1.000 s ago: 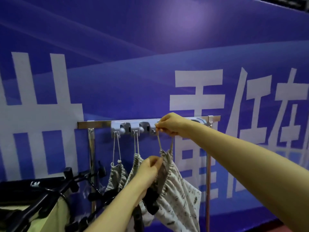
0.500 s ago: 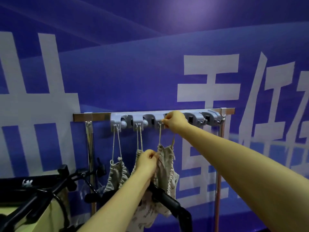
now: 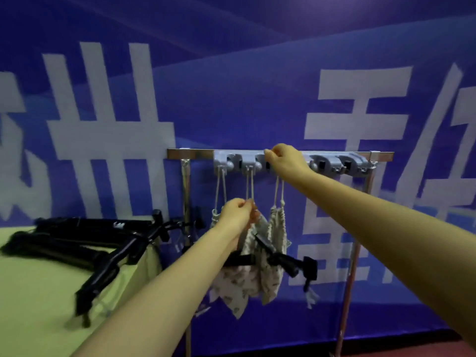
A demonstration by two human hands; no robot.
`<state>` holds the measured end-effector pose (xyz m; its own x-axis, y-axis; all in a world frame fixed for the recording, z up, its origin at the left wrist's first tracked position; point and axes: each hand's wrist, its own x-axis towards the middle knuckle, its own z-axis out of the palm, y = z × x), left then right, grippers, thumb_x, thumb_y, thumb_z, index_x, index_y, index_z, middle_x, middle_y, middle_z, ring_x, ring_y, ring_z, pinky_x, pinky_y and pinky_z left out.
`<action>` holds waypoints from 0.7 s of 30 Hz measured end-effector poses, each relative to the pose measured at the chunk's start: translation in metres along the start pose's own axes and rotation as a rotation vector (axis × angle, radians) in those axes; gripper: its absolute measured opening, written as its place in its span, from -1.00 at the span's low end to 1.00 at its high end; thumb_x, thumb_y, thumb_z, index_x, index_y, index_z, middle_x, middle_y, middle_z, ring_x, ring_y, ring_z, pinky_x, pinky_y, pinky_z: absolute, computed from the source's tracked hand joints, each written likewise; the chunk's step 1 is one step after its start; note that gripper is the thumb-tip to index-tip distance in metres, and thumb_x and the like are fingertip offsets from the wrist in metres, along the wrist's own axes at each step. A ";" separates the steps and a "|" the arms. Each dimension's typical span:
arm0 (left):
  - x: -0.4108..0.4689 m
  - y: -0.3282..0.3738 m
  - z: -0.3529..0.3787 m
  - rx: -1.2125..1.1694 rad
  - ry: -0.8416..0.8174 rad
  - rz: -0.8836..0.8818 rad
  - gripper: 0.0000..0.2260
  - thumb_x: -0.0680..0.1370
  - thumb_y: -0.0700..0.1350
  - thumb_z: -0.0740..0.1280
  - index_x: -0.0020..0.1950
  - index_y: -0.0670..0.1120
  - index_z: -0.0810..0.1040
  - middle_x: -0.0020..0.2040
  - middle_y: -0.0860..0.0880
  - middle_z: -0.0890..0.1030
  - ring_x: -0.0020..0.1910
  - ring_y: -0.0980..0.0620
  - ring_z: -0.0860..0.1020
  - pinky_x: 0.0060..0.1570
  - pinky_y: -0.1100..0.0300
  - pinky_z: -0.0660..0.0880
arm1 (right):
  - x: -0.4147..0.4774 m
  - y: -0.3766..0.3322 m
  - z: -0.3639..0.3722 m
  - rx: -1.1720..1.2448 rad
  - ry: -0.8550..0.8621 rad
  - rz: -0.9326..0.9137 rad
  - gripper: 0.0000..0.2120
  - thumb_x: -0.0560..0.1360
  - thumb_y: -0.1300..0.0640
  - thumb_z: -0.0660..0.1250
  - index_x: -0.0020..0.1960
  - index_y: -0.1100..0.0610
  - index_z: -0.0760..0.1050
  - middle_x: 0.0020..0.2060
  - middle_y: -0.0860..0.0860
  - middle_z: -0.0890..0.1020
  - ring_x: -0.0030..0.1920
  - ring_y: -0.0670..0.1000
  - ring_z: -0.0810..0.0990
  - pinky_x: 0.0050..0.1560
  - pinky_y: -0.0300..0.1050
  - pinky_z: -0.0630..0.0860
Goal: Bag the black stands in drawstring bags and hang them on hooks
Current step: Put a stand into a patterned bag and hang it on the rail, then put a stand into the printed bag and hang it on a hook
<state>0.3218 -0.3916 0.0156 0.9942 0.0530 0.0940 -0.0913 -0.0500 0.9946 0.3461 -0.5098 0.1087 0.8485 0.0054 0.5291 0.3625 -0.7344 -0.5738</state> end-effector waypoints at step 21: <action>-0.267 -0.054 -0.375 0.508 0.830 -0.135 -0.79 0.56 -0.10 0.24 -0.28 -0.05 0.44 -0.18 -0.13 0.56 -0.16 -0.11 0.52 -0.08 0.05 0.46 | -0.222 -0.232 0.184 -0.041 -0.962 -0.367 -0.79 0.55 0.09 0.28 0.14 0.15 0.49 -0.04 0.07 0.60 -0.19 -0.09 0.56 -0.30 -0.31 0.46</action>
<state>0.0395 -0.0285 -0.0465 0.6208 0.7640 0.1757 0.2491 -0.4048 0.8798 0.1447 -0.2158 0.0090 0.6438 0.7622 -0.0672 0.6637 -0.6000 -0.4467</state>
